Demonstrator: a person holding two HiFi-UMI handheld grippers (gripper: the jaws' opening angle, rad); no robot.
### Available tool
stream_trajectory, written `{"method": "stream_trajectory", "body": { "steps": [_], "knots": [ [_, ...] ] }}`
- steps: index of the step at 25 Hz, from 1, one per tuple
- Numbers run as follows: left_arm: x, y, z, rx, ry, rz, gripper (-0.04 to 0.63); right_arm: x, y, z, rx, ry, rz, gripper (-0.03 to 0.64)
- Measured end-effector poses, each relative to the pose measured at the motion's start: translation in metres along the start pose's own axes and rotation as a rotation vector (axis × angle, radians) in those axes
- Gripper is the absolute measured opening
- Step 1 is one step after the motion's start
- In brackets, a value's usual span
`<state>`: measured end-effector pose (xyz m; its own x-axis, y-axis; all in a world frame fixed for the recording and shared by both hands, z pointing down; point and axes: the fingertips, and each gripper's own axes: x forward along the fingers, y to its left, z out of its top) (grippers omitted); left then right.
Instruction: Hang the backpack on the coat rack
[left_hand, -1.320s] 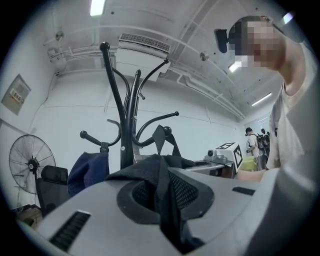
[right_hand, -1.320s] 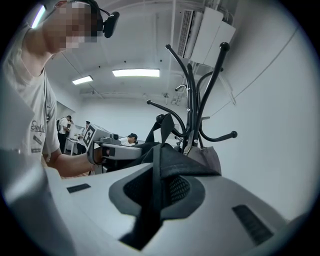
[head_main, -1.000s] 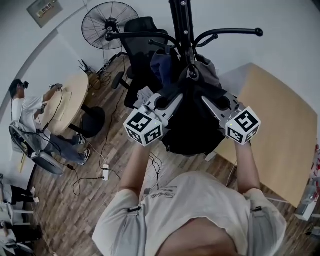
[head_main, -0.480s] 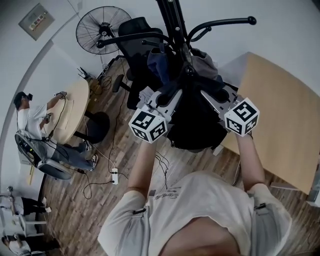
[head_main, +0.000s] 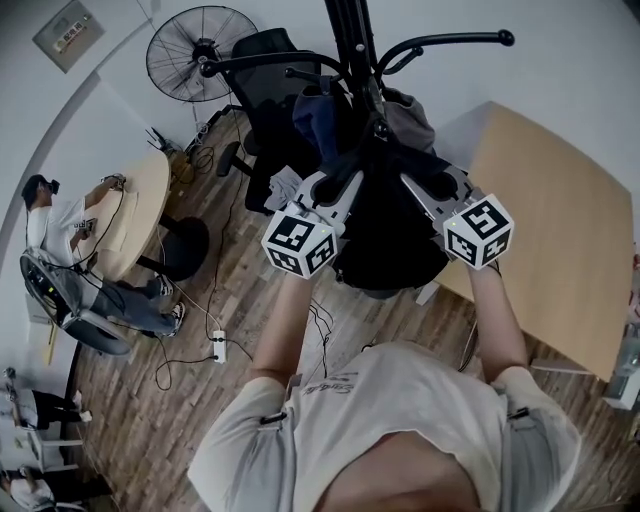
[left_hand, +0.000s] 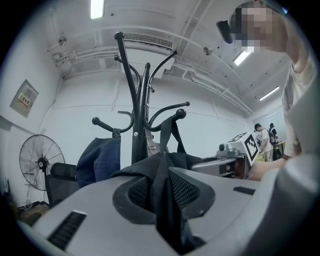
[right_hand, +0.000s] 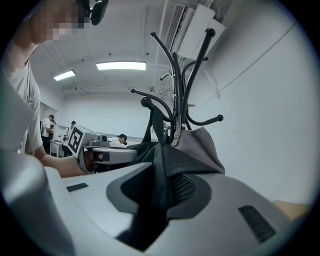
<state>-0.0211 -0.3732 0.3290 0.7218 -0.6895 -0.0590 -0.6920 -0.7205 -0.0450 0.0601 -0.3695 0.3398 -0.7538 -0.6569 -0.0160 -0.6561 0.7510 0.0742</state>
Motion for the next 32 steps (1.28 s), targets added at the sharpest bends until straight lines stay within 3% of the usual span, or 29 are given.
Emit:
{"method": "stream_trajectory", "body": {
  "steps": [6, 14, 17, 20, 24, 32],
  "knots": [
    [-0.006, -0.001, -0.002, -0.005, 0.025, 0.03, 0.068, -0.03, -0.006, -0.009, 0.01, 0.033, -0.061, 0.116],
    [-0.037, -0.002, -0.007, -0.022, 0.038, 0.1, 0.095, -0.056, 0.011, -0.025, 0.054, 0.061, -0.081, 0.094],
    [-0.053, 0.001, -0.008, -0.097, 0.008, 0.112, 0.094, -0.058, 0.029, -0.033, 0.062, 0.072, -0.066, 0.071],
    [-0.062, -0.007, -0.011, -0.21, -0.025, 0.033, 0.062, -0.06, 0.037, -0.043, 0.081, 0.084, -0.077, 0.06],
    [-0.069, -0.032, -0.024, -0.116, 0.03, -0.013, 0.039, -0.067, 0.049, -0.047, 0.084, 0.072, -0.125, -0.005],
    [-0.077, -0.088, -0.033, -0.096, 0.064, -0.052, 0.028, -0.09, 0.076, -0.043, 0.074, 0.052, -0.091, -0.006]
  ]
}}
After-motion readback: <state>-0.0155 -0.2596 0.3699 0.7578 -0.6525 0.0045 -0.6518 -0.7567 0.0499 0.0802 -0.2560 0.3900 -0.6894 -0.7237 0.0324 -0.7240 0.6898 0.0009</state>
